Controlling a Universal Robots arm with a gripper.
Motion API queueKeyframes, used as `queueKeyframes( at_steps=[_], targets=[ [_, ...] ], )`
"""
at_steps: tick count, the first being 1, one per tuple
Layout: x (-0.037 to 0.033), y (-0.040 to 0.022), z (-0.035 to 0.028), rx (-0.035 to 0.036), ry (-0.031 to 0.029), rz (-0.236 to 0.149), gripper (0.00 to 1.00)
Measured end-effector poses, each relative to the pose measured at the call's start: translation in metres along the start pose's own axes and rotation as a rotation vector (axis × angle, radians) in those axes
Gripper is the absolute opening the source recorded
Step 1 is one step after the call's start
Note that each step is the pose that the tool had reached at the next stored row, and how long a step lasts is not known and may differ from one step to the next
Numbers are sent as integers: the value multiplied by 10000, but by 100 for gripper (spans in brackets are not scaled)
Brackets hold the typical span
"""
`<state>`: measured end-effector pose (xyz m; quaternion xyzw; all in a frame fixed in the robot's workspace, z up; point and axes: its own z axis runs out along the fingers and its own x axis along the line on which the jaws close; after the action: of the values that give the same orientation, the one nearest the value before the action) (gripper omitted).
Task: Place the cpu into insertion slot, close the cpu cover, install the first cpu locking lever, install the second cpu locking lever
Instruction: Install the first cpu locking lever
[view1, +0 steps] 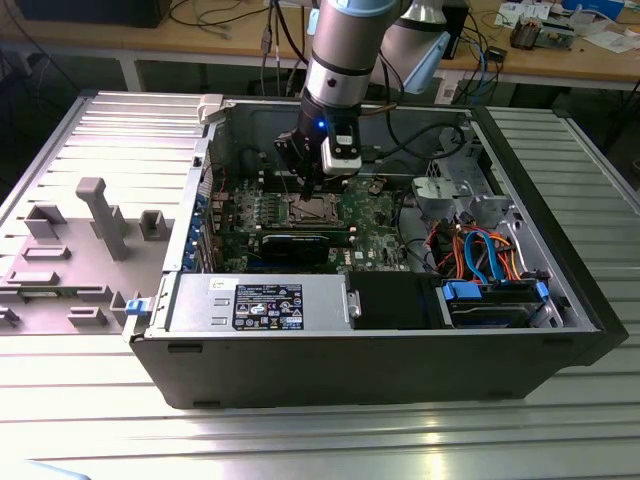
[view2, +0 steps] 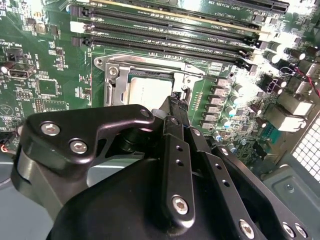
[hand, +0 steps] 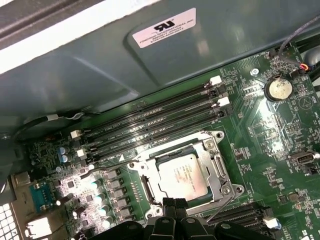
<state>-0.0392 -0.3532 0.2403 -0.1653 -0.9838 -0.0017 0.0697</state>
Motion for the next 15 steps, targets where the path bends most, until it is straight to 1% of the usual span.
queueKeyframes(
  at_steps=[2,4,9,11,15],
  targets=[
    [0,0,0,0,6,-203,11],
    [0,-1,-1,15,9,-445,11],
    [0,0,0,48,8,-817,11],
    [0,-1,-1,59,7,-897,11],
    [0,-1,0,60,6,-898,11]
  ],
)
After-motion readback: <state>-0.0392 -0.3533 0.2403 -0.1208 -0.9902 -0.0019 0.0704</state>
